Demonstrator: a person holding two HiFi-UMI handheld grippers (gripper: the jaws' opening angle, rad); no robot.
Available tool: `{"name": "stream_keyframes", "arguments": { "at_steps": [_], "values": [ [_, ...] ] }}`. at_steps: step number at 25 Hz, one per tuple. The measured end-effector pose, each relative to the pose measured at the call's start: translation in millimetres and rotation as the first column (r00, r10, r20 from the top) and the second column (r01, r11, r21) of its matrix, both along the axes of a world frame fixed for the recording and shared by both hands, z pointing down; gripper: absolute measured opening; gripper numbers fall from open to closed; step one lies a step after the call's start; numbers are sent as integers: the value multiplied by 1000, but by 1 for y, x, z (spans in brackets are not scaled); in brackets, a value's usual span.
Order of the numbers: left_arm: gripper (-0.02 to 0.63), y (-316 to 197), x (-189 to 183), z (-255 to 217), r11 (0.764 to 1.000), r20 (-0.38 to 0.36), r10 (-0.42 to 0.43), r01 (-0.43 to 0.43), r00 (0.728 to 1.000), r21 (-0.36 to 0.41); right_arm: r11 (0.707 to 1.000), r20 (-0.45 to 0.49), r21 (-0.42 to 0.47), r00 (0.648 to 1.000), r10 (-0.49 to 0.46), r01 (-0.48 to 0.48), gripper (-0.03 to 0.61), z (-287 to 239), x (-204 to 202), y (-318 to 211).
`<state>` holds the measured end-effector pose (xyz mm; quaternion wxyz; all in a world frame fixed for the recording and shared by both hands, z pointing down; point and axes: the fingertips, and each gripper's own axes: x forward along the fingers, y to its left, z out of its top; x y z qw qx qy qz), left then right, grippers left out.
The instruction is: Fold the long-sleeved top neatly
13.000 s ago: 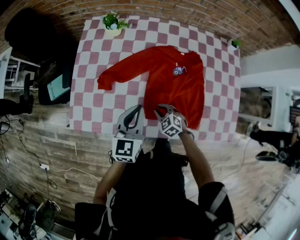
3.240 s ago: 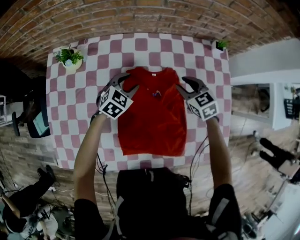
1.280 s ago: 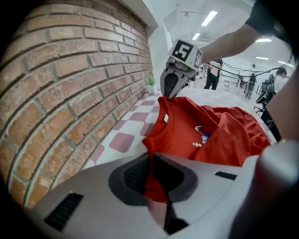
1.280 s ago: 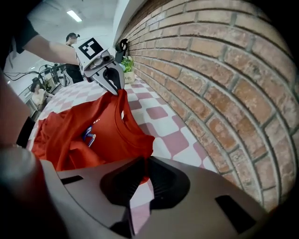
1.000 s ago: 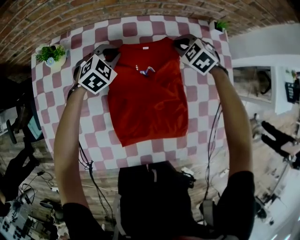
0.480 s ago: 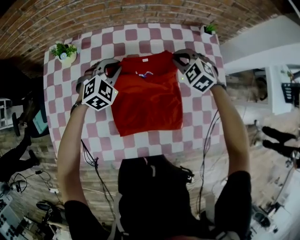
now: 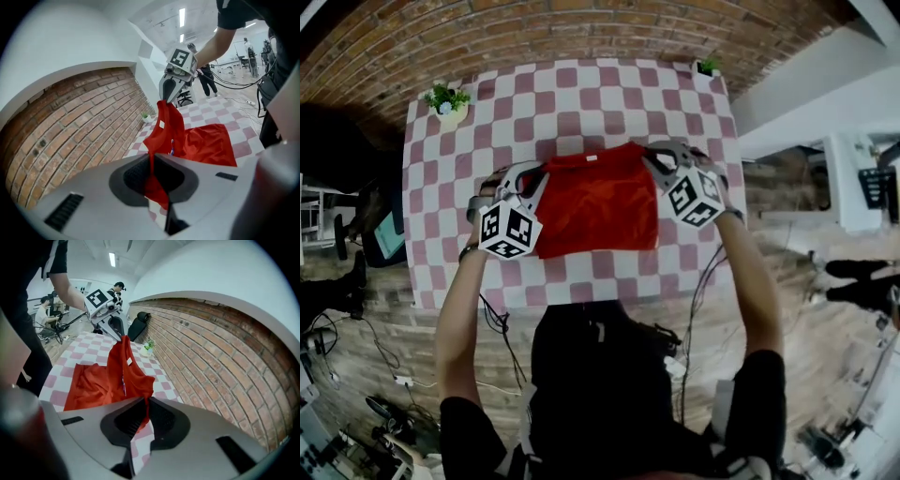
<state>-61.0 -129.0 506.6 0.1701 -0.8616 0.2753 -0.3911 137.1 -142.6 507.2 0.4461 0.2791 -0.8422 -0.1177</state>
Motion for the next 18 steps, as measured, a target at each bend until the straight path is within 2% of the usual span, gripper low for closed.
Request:
{"name": "stream_keyframes", "arguments": {
  "at_steps": [6,12,18],
  "values": [
    [31,52,8,17,1000,-21,-18,18,1000,12,1000,-26,4,999,-24,24,31,22,8,64],
    [31,102,9,36,999,8,-25,25,1000,26,999,-46,15,998,-41,42,31,48,10,115],
    [31,137,8,65,996,12,-78,77,997,45,998,-68,37,996,-52,54,31,78,10,153]
  ]
}}
